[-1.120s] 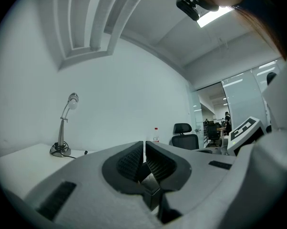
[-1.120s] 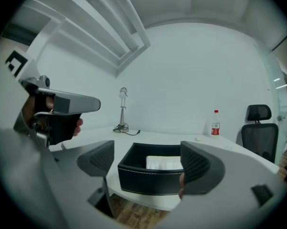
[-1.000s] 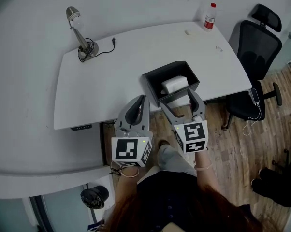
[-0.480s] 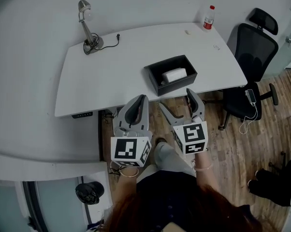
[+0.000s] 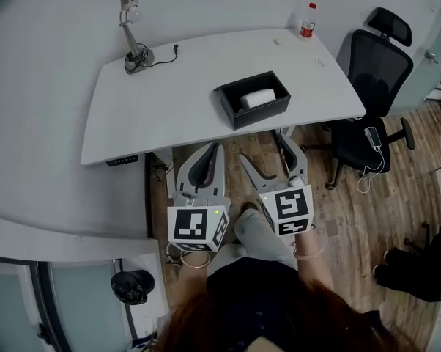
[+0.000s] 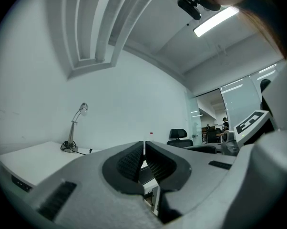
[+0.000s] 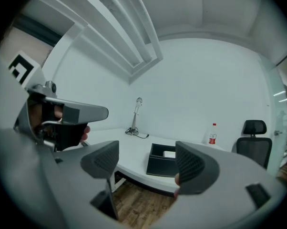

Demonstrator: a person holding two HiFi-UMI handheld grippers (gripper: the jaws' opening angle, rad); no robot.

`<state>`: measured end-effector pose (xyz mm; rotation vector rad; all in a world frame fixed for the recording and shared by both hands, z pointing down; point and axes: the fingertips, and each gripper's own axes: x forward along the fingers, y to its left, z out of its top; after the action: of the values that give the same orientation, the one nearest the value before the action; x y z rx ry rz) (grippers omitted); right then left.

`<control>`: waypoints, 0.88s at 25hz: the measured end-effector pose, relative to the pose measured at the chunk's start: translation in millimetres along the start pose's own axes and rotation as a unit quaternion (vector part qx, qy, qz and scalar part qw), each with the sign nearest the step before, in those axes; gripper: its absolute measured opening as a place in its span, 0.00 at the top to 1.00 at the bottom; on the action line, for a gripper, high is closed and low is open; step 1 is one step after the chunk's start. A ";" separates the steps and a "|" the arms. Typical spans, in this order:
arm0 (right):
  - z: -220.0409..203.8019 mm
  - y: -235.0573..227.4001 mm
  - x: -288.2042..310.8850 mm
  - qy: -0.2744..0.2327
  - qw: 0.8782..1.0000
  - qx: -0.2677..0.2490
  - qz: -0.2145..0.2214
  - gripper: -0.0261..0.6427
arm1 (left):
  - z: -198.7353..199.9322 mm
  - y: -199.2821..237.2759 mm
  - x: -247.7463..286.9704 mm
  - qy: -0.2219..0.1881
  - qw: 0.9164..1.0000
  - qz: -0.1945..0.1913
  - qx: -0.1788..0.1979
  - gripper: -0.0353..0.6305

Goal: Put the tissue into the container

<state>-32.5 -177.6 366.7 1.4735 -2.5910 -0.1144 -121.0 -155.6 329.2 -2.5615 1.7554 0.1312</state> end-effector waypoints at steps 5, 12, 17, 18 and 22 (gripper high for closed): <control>6.6 -0.7 -13.6 -0.013 1.000 -0.009 -0.014 0.49 | 2.2 -8.8 -2.8 -0.004 1.000 -0.009 -0.001 0.89; 7.9 -6.5 -23.5 -0.015 1.000 -0.014 -0.020 0.58 | 1.3 -20.4 3.2 0.000 1.000 -0.013 0.010 0.89; 8.4 -17.7 -39.0 -0.021 0.999 -0.015 -0.028 0.72 | 1.8 -34.3 3.1 0.004 1.000 -0.007 0.014 0.89; 9.1 -20.1 -42.4 -0.023 0.999 -0.013 -0.027 0.73 | 1.9 -37.9 2.5 0.005 1.000 -0.006 0.015 0.89; 15.3 -30.5 -57.2 -0.028 0.999 -0.007 -0.030 0.79 | 6.2 -55.8 -0.9 0.007 1.000 -0.006 0.022 0.89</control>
<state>19.4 -144.3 341.5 1.5656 -2.5843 -0.1849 -69.6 -134.1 322.0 -2.5485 1.7287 0.0737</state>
